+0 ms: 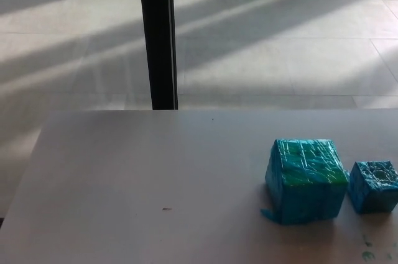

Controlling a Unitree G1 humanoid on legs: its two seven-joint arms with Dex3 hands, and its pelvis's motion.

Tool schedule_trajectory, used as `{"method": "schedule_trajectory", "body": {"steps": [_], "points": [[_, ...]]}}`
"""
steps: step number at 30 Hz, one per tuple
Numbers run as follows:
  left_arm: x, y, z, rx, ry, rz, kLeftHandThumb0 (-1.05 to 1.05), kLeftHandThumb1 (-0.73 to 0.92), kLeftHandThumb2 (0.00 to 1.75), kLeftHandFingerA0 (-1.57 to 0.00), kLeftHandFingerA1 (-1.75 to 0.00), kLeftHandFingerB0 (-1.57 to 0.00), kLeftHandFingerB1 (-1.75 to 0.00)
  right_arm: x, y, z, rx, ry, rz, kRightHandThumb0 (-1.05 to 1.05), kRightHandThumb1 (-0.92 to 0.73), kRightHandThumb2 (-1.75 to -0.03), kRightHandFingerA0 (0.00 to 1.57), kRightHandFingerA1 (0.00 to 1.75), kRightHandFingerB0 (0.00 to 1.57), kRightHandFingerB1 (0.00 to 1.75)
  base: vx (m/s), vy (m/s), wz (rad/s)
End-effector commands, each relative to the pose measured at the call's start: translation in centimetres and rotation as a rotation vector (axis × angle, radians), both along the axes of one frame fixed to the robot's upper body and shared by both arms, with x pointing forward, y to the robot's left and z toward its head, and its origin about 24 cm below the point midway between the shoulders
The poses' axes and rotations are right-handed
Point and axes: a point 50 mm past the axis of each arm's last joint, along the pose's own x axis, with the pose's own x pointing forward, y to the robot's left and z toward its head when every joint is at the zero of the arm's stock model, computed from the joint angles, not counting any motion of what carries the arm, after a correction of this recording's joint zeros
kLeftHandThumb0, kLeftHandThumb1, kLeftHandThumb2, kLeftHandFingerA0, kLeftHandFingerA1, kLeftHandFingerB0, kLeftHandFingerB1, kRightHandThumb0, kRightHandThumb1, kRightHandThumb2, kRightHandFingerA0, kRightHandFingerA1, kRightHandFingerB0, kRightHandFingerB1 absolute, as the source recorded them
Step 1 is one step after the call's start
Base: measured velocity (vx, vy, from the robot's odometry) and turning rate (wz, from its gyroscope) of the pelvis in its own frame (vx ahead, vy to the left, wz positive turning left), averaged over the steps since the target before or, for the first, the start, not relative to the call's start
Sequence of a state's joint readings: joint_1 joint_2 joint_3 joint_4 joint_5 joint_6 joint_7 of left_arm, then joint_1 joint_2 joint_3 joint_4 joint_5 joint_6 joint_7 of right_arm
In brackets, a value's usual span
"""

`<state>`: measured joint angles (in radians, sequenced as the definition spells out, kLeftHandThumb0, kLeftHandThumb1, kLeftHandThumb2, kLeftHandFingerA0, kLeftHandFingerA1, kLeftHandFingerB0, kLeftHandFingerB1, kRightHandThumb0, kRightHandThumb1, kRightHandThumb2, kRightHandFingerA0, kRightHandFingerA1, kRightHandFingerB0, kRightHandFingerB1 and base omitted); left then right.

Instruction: The robot uses its right hand to pick up the small cube kept on the middle on the desk and place it on the bigger cube kept next to it

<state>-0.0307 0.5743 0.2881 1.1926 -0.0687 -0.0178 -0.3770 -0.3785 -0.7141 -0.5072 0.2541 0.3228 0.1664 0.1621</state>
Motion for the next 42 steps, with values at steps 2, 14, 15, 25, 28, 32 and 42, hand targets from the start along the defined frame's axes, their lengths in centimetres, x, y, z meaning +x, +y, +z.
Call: {"method": "schedule_trajectory", "body": {"steps": [2, 14, 15, 25, 28, 32, 42], "points": [[-0.2, 0.6, 0.4, 0.011, 0.006, 0.025, -0.67, 0.67, 0.61, -0.45, -0.57, -0.54, -0.43, 1.3, 2.5, -1.9, -0.029, 0.143, 0.106, -0.47, -0.6, -0.76, 0.24, 0.48, 0.15, 0.38, 0.0, 0.0, 0.0], [0.0, 0.7, 0.7, 0.028, 0.006, -0.021, -0.67, 0.69, 0.61, -0.42, -0.56, -0.52, -0.43, 4.0, 6.8, -5.5, -0.255, 0.38, 0.292, -0.59, -0.53, -0.83, 0.31, 0.55, 0.19, 0.42, 0.0, 0.0, 0.0], [0.0, 0.7, 0.7, 0.028, 0.008, -0.019, -0.67, 0.69, 0.61, -0.42, -0.56, -0.52, -0.43, 4.2, 7.0, -5.7, -0.252, 0.383, 0.305, -0.59, -0.53, -0.83, 0.31, 0.55, 0.19, 0.42, 0.0, 0.0, 0.0], [0.0, 0.7, 0.7, 0.02, 0.009, -0.005, -0.68, 0.68, 0.61, -0.44, -0.61, -0.54, -0.46, 5.4, 8.9, -7.5, -0.394, 0.505, 0.357, -0.6, -0.55, -0.85, 0.32, 0.56, 0.15, 0.42, 0.0, 0.0, 0.0], [0.0, 0.7, 0.6, 0.008, -0.003, 0.017, -0.67, 0.66, 0.6, -0.47, -0.61, -0.57, -0.48, 5.9, 9.3, -7.8, -0.452, 0.535, 0.334, -0.54, -0.67, -0.6, 0.41, 0.53, 0.24, 0.29, 0.0, 0.0, 0.0], [0.0, 0.7, 0.7, 0.013, 0.0, 0.007, -0.67, 0.66, 0.6, -0.45, -0.58, -0.56, -0.46, 7.3, 9.7, -7.9, -0.577, 0.609, 0.291, -0.66, -0.68, -0.61, 0.1, 0.6, 0.22, 0.28, 0.0, 0.0, 0.0], [0.1, 0.7, 0.7, 0.015, 0.0, 0.009, -0.66, 0.67, 0.6, -0.46, -0.59, -0.55, -0.44, 8.5, 10.1, -7.3, -0.736, 0.692, 0.269, -0.96, -0.59, -0.88, 0.0, 0.0, 0.11, 0.22, 0.0, 0.0, 0.0]]}}
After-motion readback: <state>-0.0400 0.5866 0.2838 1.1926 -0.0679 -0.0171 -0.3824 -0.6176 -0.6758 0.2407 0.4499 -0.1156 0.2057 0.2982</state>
